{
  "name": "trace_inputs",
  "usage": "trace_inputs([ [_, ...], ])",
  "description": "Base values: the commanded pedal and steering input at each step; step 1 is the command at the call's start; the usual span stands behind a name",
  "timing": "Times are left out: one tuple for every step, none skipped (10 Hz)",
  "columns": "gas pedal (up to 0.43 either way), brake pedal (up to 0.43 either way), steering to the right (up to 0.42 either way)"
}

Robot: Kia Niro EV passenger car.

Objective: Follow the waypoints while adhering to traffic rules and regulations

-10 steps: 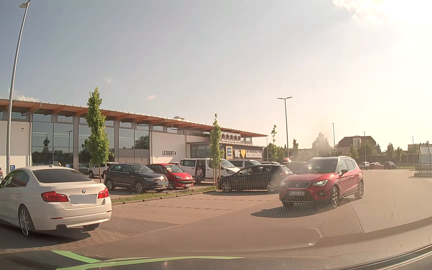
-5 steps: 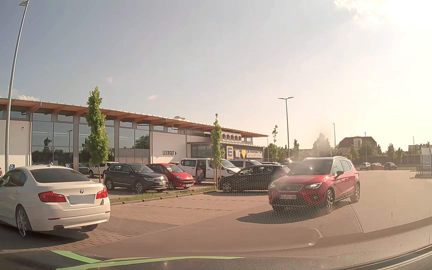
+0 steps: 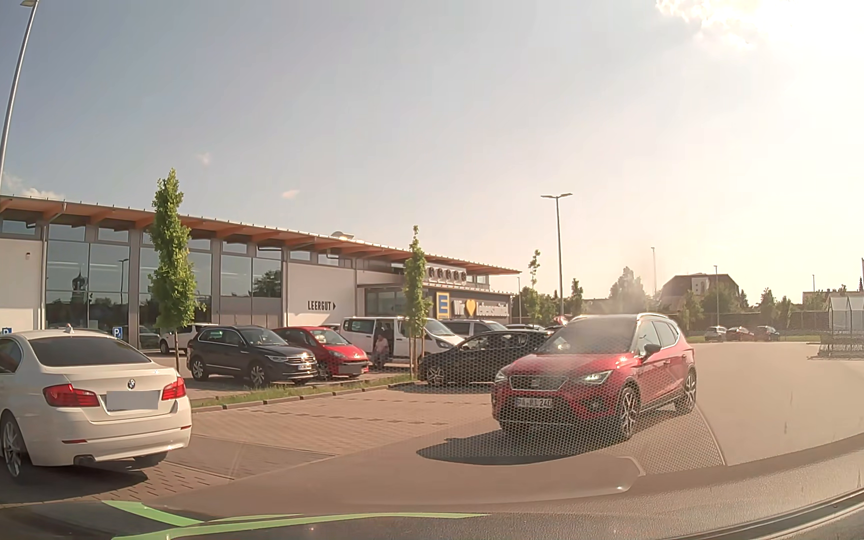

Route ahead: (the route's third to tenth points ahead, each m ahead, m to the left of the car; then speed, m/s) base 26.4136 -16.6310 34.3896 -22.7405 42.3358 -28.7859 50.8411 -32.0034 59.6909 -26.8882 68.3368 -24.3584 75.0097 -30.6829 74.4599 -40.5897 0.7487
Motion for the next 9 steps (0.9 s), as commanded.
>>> trace_inputs([
  [0.059, 0.000, 0.740],
  [0.059, 0.000, 0.774],
  [0.059, 0.000, 0.806],
  [0.059, 0.000, 0.827],
  [0.059, 0.000, 0.843],
  [0.059, 0.000, 0.835],
  [0.059, 0.000, 0.826],
  [0.059, 0.000, 0.817],
  [0.059, 0.000, 0.809],
])
